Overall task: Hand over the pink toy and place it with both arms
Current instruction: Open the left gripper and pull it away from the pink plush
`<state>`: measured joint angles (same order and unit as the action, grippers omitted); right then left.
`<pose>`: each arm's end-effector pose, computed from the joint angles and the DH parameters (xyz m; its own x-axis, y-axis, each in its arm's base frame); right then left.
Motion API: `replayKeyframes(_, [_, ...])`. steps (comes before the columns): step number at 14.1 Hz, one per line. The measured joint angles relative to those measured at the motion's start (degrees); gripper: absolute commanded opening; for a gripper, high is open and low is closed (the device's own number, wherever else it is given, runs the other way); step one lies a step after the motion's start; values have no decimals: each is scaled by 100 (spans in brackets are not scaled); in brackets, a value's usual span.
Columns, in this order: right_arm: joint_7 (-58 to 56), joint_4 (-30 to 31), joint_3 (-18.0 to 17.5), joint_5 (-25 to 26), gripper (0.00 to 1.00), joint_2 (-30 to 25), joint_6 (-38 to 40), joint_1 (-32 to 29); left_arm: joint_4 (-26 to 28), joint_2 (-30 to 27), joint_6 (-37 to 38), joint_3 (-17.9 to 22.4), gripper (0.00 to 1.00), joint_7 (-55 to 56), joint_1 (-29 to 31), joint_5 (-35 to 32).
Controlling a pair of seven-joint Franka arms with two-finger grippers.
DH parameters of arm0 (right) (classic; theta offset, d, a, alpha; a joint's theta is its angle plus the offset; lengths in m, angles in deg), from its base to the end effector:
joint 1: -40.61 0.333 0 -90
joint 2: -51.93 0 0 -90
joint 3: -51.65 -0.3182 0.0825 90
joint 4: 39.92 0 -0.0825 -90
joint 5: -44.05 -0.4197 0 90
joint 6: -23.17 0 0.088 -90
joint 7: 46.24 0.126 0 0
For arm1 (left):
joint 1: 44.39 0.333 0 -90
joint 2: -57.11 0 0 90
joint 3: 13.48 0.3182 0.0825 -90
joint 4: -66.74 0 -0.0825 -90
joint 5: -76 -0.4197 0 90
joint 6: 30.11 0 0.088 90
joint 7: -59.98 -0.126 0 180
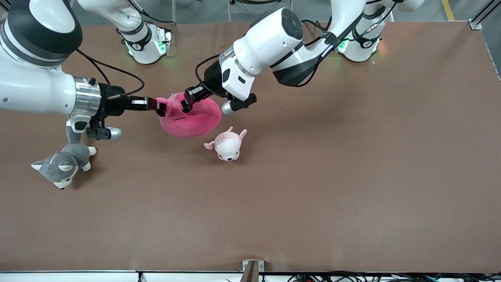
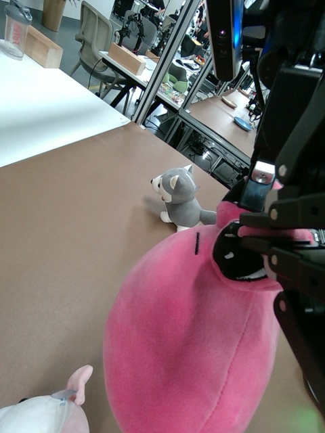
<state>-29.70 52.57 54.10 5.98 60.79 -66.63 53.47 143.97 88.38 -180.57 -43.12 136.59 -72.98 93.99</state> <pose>0.5998 0.1909 0.5178 0.9305 -0.0568 -0.3618 -0.2512 -0.8178 -0.5178 0.5066 -0.6208 0.5126 0.7966 0.4670 -0.3837 0.5842 -0.4320 0.6871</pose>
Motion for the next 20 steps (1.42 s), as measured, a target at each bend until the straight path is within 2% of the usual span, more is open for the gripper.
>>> replayKeyframes(1, [0,0,0,7,0,0,2,0,0,1,0,0,98,0,0,0])
replayKeyframes(5, [0,2,42,306,0,15,74,-12,-41,0,-1,0,100,0,-8,0])
replayKeyframes(8, [-284,13,93,818,1,65,161,-197,-101,-39,6,132,100,-7,30,-96])
replayKeyframes(11, [-1006,68,119,989,1,403,182,-704,-108,-143,396,324,100,-8,286,-835])
replayKeyframes(16, [-2462,94,141,992,1,1328,157,-1606,-116,-194,1646,361,100,-283,1021,-2176])
replayKeyframes(20, [-2623,82,92,753,1,1681,115,-1636,-167,-388,3229,381,100,-2098,1859,-2373])
